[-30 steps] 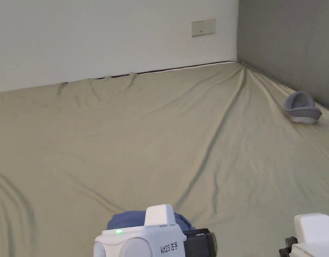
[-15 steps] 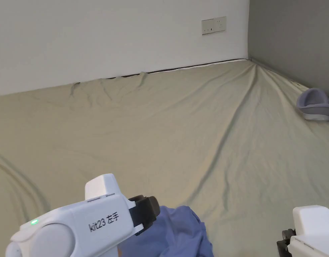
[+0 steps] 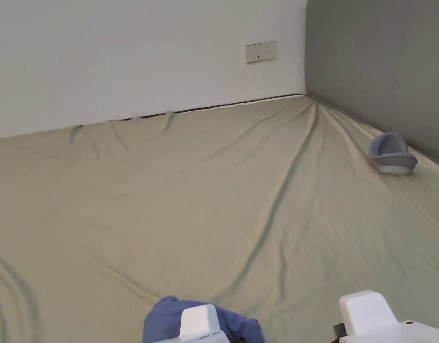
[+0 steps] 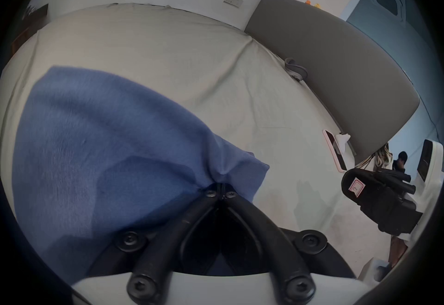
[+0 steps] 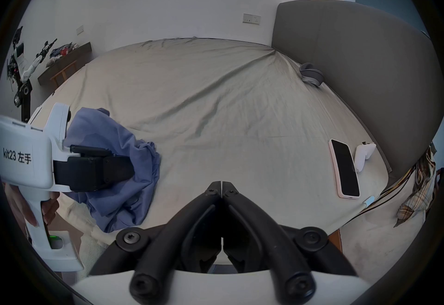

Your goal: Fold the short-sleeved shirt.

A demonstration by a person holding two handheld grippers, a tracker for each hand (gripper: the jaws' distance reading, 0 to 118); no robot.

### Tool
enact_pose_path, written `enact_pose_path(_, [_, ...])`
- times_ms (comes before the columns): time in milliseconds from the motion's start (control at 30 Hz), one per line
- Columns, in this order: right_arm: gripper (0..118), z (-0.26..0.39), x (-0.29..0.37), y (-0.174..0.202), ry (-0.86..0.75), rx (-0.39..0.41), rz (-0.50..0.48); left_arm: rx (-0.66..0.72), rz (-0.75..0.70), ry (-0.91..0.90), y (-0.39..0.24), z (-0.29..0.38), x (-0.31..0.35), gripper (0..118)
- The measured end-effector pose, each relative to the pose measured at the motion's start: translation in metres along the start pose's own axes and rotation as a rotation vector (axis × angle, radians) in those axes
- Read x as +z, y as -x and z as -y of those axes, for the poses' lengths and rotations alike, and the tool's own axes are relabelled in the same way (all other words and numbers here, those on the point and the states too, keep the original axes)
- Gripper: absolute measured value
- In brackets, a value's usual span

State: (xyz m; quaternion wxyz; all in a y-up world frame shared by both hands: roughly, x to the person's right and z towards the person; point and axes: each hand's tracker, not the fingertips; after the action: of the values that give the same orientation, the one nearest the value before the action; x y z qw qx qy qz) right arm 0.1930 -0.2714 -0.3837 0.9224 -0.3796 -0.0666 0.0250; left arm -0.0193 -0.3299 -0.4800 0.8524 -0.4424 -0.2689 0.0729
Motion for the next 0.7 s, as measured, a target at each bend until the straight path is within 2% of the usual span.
enact_pose_path(100, [0,-0.002,0.000,0.007,-0.005,0.026,-0.021,0.073,0.026,0.063,0.005,-0.015,0.014,0])
enact_pose_path(167, [0,-0.006,0.002,0.010,-0.017,0.043,-0.046,0.127,0.016,0.033,0.005,-0.017,0.039,0])
enact_pose_path(200, [0,-0.008,0.002,0.010,-0.023,0.041,-0.058,0.145,-0.003,-0.018,0.006,-0.018,0.052,8])
enact_pose_path(233, [0,-0.011,0.003,0.011,-0.036,0.038,-0.083,0.173,-0.011,-0.057,0.007,-0.017,0.066,28])
enact_pose_path(267, [0,-0.013,0.003,0.011,-0.046,0.035,-0.115,0.187,-0.029,-0.081,0.009,-0.016,0.077,55])
enact_pose_path(300, [0,-0.016,0.003,0.012,-0.049,0.033,-0.146,0.197,-0.044,-0.103,0.010,-0.014,0.088,95])
enact_pose_path(333, [0,-0.019,0.003,0.014,-0.052,0.043,-0.168,0.208,-0.069,-0.132,0.011,-0.008,0.101,115])
enact_pose_path(367, [0,-0.021,0.004,0.015,-0.063,0.049,-0.189,0.194,-0.105,-0.160,0.011,-0.004,0.114,118])
enact_pose_path(467, [0,-0.028,0.005,0.019,-0.086,0.042,-0.234,0.187,-0.088,-0.184,0.019,0.005,0.144,116])
enact_pose_path(500, [0,-0.031,0.005,0.020,-0.092,0.036,-0.254,0.187,-0.089,-0.183,0.021,0.006,0.151,108])
enact_pose_path(533, [0,-0.034,0.005,0.022,-0.104,0.031,-0.289,0.193,-0.094,-0.189,0.024,0.010,0.160,91])
enact_pose_path(567, [0,-0.037,0.004,0.023,-0.110,0.026,-0.327,0.199,-0.099,-0.208,0.026,0.012,0.167,56])
enact_pose_path(600, [0,-0.039,0.004,0.023,-0.118,0.013,-0.372,0.193,-0.104,-0.226,0.027,0.014,0.173,0])
enact_pose_path(700, [0,-0.044,-0.007,0.019,-0.144,-0.073,-0.595,0.169,-0.121,-0.251,0.035,0.017,0.189,0])
